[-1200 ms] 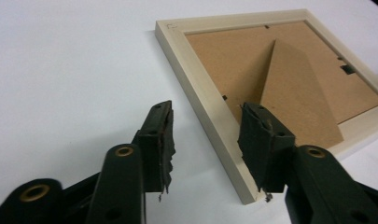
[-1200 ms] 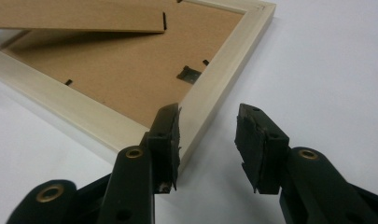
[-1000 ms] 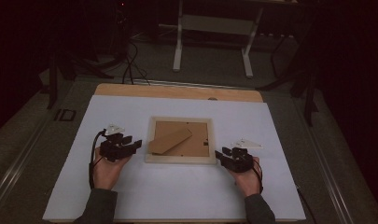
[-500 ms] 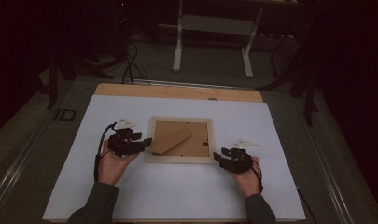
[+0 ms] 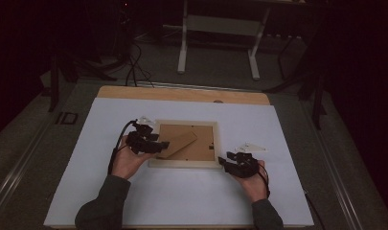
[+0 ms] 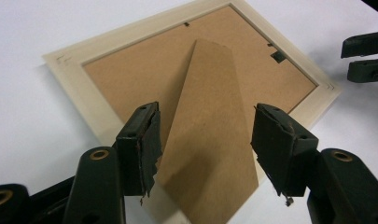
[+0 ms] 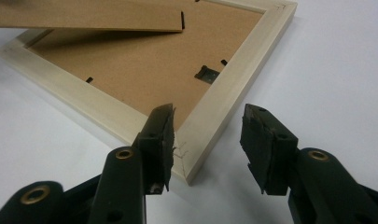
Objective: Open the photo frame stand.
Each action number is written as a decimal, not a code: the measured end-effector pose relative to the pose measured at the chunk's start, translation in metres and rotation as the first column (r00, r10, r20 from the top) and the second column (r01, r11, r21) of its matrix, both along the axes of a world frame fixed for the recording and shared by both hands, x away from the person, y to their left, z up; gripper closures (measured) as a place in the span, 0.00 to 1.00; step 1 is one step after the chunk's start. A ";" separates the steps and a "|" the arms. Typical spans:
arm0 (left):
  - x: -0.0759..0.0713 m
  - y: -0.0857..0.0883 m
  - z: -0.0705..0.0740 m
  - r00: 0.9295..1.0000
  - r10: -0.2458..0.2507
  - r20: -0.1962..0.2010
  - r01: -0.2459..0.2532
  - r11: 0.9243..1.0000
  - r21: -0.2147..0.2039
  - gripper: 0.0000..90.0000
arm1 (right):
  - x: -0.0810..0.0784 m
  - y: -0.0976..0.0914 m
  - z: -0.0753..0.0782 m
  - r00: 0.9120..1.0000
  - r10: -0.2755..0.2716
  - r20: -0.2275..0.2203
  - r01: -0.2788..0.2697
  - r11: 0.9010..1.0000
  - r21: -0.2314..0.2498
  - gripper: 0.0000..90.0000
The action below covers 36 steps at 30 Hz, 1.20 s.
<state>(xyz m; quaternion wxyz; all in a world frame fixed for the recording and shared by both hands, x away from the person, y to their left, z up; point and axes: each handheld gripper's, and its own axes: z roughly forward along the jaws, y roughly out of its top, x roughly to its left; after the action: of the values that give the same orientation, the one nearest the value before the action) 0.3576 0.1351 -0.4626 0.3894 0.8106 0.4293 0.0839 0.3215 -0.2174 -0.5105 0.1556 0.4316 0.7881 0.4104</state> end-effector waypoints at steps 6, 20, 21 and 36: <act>0.013 -0.007 -0.002 0.999 -0.036 -0.021 0.036 0.999 0.013 0.41 | 0.000 -0.002 0.001 1.000 -0.004 0.004 0.004 1.000 0.005 0.59; 0.035 -0.020 -0.019 0.989 -0.102 -0.107 0.104 0.994 0.014 0.33 | 0.001 -0.004 0.001 1.000 -0.021 0.010 0.020 1.000 0.010 0.55; 0.037 -0.021 -0.021 0.988 -0.107 -0.115 0.109 0.994 0.014 0.33 | 0.001 -0.004 0.001 1.000 -0.020 0.010 0.020 1.000 0.010 0.55; 0.052 -0.028 -0.032 0.962 -0.177 -0.206 0.174 0.984 -0.031 0.37 | 0.001 -0.003 0.000 1.000 -0.009 0.007 0.009 1.000 0.010 0.51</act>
<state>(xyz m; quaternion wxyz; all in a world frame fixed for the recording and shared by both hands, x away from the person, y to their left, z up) 0.4099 0.1075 -0.4946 0.3532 0.8474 0.3946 -0.0387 0.3228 -0.2208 -0.5101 0.1580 0.4345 0.7836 0.4150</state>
